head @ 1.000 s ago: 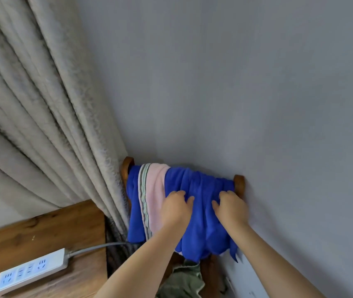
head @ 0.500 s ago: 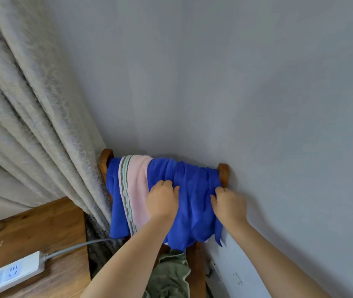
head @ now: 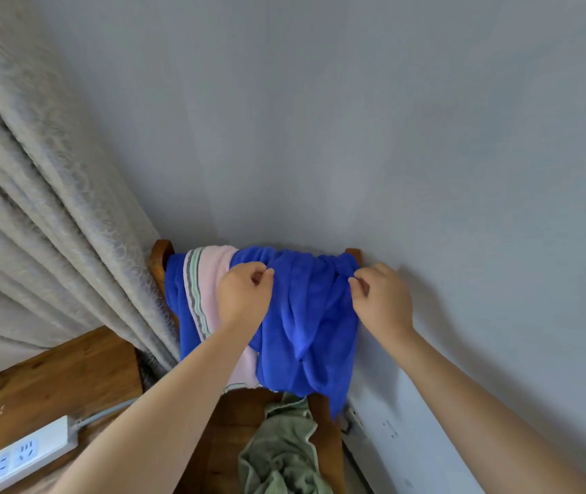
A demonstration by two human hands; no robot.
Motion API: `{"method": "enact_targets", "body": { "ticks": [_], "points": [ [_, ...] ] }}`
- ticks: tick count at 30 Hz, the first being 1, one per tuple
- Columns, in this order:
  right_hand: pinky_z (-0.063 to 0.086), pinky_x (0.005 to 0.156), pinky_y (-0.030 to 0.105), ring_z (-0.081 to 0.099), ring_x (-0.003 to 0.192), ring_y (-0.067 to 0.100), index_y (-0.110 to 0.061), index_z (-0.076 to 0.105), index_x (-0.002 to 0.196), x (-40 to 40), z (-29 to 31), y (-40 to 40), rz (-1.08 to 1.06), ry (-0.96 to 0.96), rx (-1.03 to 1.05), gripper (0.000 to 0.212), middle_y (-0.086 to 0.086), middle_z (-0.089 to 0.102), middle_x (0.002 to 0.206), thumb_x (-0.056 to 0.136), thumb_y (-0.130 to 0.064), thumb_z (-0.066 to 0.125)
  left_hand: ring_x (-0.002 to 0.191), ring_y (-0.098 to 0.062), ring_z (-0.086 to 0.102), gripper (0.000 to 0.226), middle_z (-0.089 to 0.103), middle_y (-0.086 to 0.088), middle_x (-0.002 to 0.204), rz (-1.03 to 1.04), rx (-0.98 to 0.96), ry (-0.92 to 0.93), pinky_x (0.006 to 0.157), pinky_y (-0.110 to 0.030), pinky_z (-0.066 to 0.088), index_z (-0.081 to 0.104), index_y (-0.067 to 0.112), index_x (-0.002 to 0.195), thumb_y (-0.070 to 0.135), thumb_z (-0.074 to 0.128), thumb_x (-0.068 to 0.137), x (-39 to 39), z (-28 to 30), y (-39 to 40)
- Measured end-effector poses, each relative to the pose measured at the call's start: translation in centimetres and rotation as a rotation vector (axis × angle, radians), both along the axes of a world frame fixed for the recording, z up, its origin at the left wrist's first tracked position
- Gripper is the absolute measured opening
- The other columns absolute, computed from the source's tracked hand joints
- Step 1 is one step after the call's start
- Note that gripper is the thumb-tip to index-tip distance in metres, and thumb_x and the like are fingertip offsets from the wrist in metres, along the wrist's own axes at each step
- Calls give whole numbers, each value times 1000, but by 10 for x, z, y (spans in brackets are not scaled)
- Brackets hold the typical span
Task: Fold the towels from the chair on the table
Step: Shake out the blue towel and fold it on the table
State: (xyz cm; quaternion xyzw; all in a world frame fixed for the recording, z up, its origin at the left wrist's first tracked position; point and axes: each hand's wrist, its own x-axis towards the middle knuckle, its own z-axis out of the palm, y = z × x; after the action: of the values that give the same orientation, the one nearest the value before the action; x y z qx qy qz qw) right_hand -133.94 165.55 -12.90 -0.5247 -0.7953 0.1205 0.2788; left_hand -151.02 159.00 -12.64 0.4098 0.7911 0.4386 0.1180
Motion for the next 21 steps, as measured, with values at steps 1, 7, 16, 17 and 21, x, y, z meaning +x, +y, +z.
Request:
{"method": "enact_targets", "body": {
  "ticks": [1,7,16,17,21],
  "points": [
    [27,60,24,54,78,29,3,66,82,0,6,0,-1,59,2,17,15,58,82,87,-9,54,43,-10,26,49,29,4,42,0,37,-3,43,-15,31,27,17,46,9,53,87,1,7,0],
    [25,59,16,54,72,29,6,66,77,-9,48,6,1,382,63,9,16,58,72,82,0,60,54,-13,39,36,41,2,52,15,211,7,49,-16,30,46,16,53,13,56,87,-3,57,-4],
    [29,62,16,52,78,21,4,64,85,-65,121,-12,218,552,92,13,18,61,86,87,-6,55,58,1,46,18,50,16,62,126,481,70,55,-4,36,57,20,71,15,59,87,-51,169,-47],
    [29,61,16,50,76,19,4,63,84,-74,128,-19,252,549,112,14,17,61,84,87,-6,54,58,1,46,19,51,15,62,157,504,54,56,-6,36,57,22,69,15,59,87,-57,172,-57],
    [25,57,15,46,71,15,5,63,80,-118,155,-61,408,587,155,15,4,53,73,87,-5,55,62,-2,48,13,53,12,63,338,632,49,62,-10,40,59,18,75,9,60,85,-89,179,-122]
  ]
}}
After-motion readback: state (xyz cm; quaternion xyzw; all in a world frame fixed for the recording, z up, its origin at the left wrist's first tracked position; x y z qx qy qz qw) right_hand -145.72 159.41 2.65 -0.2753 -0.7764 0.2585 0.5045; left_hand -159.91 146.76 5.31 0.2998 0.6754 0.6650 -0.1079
